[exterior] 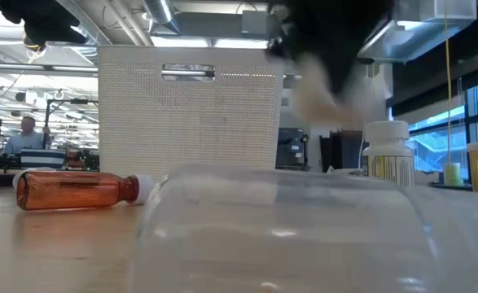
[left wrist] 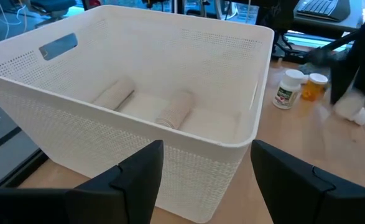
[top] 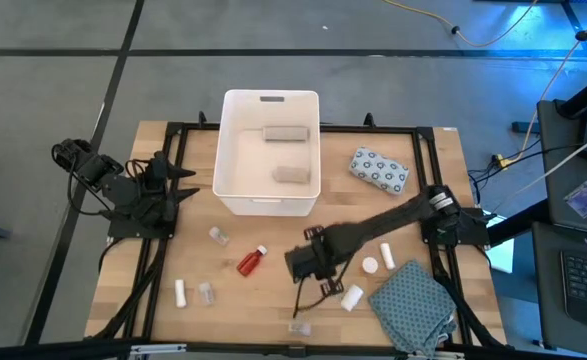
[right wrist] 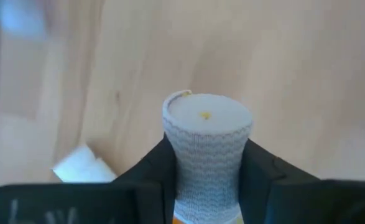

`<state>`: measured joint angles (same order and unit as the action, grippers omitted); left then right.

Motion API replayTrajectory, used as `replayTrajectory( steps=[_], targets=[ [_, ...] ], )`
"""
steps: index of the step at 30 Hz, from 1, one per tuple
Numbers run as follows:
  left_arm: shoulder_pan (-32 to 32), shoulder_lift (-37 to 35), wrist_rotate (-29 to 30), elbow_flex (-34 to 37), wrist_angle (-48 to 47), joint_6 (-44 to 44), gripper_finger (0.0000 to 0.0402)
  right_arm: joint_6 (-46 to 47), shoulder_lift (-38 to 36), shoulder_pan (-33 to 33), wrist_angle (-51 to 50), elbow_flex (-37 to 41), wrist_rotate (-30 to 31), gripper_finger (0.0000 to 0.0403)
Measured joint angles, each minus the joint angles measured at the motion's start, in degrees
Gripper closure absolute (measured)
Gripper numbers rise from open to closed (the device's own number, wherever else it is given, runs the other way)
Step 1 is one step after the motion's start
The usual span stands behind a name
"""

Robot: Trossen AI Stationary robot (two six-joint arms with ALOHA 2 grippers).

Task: Pick & place medical supplies in basket/bin
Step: Put the white bandage into the white bin

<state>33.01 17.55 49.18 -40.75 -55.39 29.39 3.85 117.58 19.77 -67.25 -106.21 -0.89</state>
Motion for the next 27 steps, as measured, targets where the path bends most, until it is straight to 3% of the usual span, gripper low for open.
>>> replayTrajectory(
  steps=[6, 10, 13, 17, 27],
  targets=[
    [0.0, 0.0, 0.0, 0.0, 0.0, 0.0, 0.0167, -1.8, -4.6, -4.9, 0.5, -17.3, 4.6, 0.029],
    [0.0, 0.0, 0.0, 0.0, 0.2, -0.1, 0.0167, -7.8, -4.7, -9.3, 3.8, -28.6, 7.3, 0.0287],
    [0.0, 0.0, 0.1, 0.0, 0.3, -0.2, 0.0167, -12.0, -5.9, -14.1, 13.6, -27.7, 7.2, 0.0281],
    [0.0, 0.0, 0.2, 0.0, 0.3, -0.2, 0.0167, -16.8, -4.9, -22.0, 16.0, -27.6, 6.7, 0.0287],
    [0.0, 0.0, -0.2, 0.0, 0.3, -0.2, 0.0167, -19.3, 5.6, -36.5, 14.7, -27.6, -13.4, 0.0286]
  ],
)
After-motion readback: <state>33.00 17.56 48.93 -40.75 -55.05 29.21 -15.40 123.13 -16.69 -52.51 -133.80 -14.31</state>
